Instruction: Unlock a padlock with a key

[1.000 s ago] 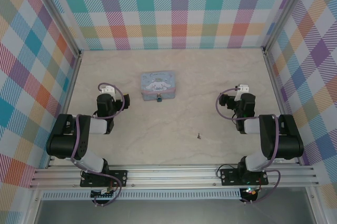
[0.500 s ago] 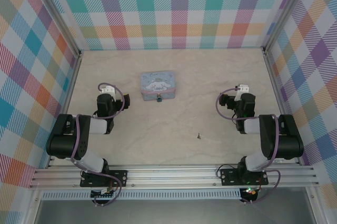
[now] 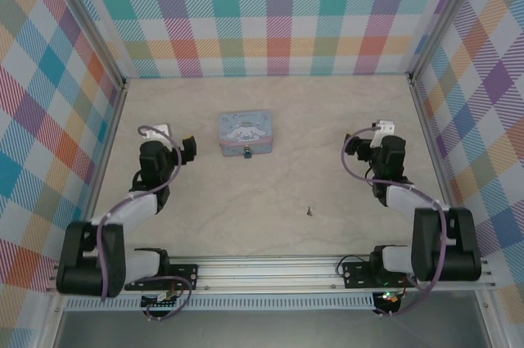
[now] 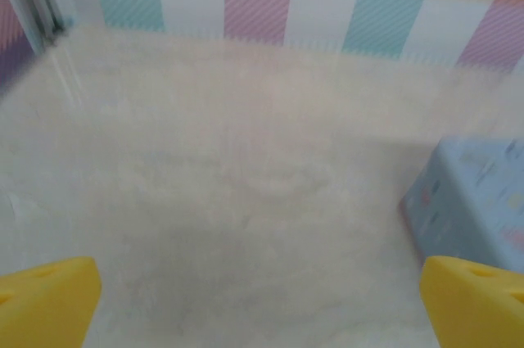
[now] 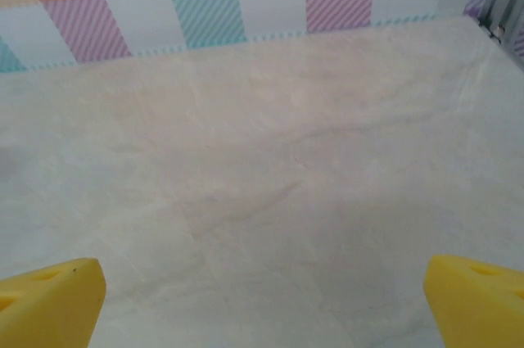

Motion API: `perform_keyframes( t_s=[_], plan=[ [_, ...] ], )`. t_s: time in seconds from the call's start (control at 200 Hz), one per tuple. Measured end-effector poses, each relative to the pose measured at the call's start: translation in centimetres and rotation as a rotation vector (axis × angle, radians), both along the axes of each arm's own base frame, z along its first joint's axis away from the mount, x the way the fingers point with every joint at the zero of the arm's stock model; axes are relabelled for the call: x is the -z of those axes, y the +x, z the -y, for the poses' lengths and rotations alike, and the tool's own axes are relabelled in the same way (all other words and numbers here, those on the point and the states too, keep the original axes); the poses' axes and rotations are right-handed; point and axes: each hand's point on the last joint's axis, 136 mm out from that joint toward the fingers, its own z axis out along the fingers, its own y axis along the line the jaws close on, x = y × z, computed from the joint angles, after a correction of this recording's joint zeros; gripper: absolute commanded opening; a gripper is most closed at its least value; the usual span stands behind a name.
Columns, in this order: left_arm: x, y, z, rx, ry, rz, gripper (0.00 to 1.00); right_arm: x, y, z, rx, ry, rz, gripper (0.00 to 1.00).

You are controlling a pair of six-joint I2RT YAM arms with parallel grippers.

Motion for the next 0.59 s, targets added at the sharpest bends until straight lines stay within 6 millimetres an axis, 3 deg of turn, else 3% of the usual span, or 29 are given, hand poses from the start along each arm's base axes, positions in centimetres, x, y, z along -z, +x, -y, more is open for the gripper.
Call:
perform_keyframes(
  t_s=[0.115, 0.195, 0.29, 0.425, 0.595],
  plan=[
    [-5.1, -1.0, -0.1, -0.029, -0.115, 0.088, 1.00, -3.8, -0.4, -1.1, -0.045, 0.066, 0.013, 1.00],
    [-5.5, -1.8, 0.1, -0.035, -0.198, 0.080, 1.00, -4.7, -1.1, -1.9, -0.072, 0.126, -0.026, 1.00],
    [-3.6, -2.8, 0.9, -0.029, -0.306, -0.009, 1.00, -4.5, -2.3, -3.0, -0.105, 0.205, -0.109, 1.00],
    [0.2, -4.1, 2.4, -0.007, -0.430, -0.155, 1.00, -2.5, -4.8, -5.2, -0.160, 0.328, -0.262, 1.00],
    [3.4, -4.2, 4.3, 0.033, -0.545, -0.303, 1.00, -1.1, -7.0, -9.4, -0.250, 0.489, -0.408, 1.00]
  ],
)
